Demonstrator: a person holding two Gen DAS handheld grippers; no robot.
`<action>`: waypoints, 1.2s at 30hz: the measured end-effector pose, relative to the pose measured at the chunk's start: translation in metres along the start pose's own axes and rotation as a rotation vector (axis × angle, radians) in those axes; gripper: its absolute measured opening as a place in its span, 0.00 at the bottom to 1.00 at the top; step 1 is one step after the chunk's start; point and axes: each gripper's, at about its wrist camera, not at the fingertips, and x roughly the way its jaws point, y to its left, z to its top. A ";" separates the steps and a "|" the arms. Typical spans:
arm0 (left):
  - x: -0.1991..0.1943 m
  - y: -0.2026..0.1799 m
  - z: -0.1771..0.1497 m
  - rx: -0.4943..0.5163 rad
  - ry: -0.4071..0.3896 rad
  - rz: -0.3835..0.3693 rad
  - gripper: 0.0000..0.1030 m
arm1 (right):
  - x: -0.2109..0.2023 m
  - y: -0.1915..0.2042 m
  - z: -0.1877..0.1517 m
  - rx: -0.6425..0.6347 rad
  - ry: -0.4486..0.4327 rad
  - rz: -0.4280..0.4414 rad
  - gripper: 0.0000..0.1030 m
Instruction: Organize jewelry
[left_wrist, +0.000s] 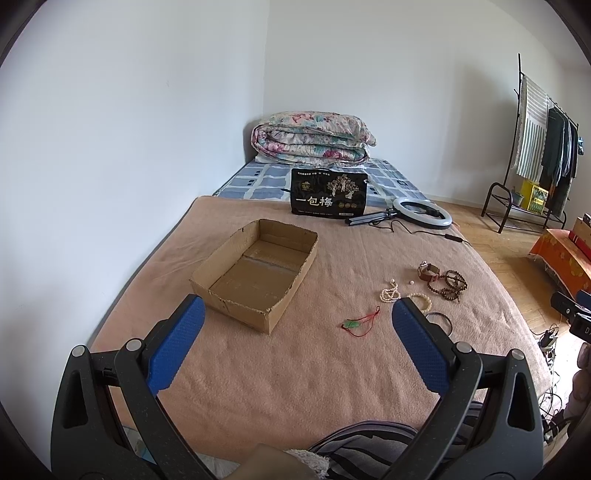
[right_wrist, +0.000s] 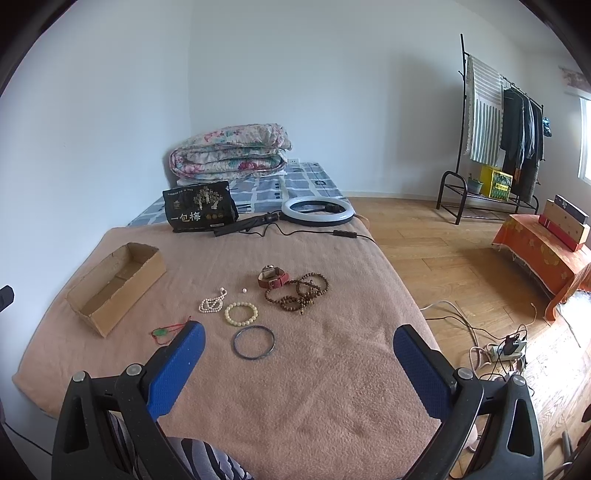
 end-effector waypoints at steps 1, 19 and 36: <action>0.000 0.000 0.000 0.000 0.000 0.000 1.00 | 0.000 0.000 0.000 -0.001 0.001 0.000 1.00; 0.008 -0.004 -0.017 0.008 0.017 -0.015 1.00 | 0.011 -0.005 0.000 0.010 0.023 -0.003 1.00; 0.061 -0.031 0.006 0.118 0.072 -0.106 1.00 | 0.049 -0.020 0.002 0.003 0.060 -0.041 1.00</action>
